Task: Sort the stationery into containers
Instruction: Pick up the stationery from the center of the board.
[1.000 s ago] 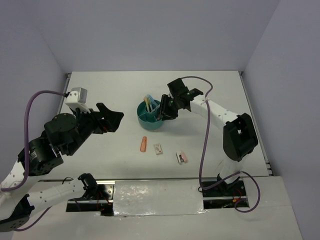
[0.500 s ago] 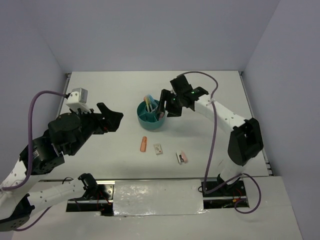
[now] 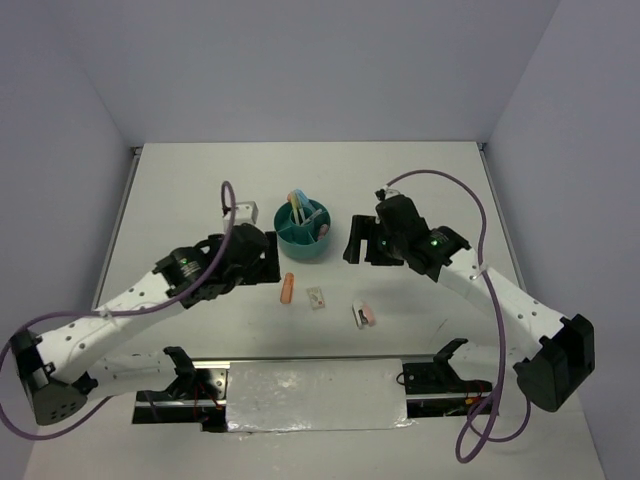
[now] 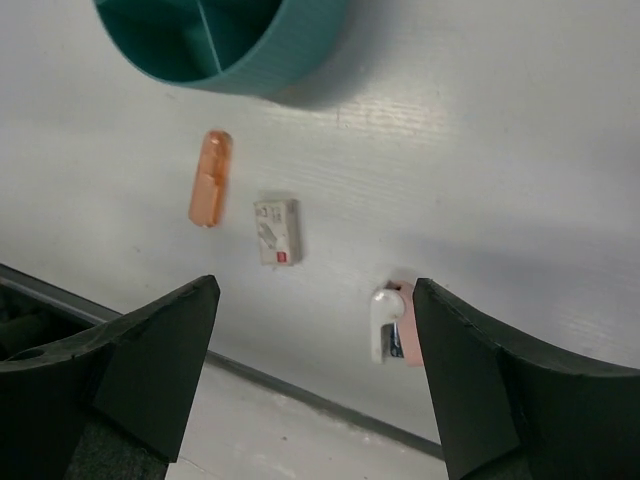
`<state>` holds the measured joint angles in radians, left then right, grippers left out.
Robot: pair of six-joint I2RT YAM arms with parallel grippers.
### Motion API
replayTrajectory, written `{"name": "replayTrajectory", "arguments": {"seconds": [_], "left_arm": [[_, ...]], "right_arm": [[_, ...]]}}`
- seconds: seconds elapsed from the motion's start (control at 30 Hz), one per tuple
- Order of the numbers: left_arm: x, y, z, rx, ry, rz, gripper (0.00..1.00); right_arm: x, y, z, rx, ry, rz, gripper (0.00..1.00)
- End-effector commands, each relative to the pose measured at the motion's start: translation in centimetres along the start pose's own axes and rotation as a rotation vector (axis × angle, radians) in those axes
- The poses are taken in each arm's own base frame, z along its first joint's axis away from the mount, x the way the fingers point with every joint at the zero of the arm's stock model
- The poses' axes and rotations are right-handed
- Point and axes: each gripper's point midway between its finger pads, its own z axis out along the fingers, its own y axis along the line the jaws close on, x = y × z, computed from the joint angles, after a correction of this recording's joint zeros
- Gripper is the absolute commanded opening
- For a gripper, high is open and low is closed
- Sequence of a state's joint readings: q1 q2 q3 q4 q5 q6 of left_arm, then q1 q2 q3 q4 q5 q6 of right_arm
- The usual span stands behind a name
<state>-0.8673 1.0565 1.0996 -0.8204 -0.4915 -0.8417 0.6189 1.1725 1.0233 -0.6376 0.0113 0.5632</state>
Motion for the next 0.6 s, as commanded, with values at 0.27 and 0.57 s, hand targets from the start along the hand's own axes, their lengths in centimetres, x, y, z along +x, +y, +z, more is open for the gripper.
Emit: {"name": "replayTrajectory", "arguments": {"seconds": [0.27,0.57], "left_arm": [[4.9,-3.4,9.9,0.030,0.109,0.036,0.82],[9.2,-2.1,14.7,-0.058,0.212,0.074,0.71]], "right_arm": [[0.5,-0.3,-3.0,-0.065,-0.087,-0.003,0.82],[0.0,-0.2,-5.3,-0.087,-0.126,-0.044,0.82]]}}
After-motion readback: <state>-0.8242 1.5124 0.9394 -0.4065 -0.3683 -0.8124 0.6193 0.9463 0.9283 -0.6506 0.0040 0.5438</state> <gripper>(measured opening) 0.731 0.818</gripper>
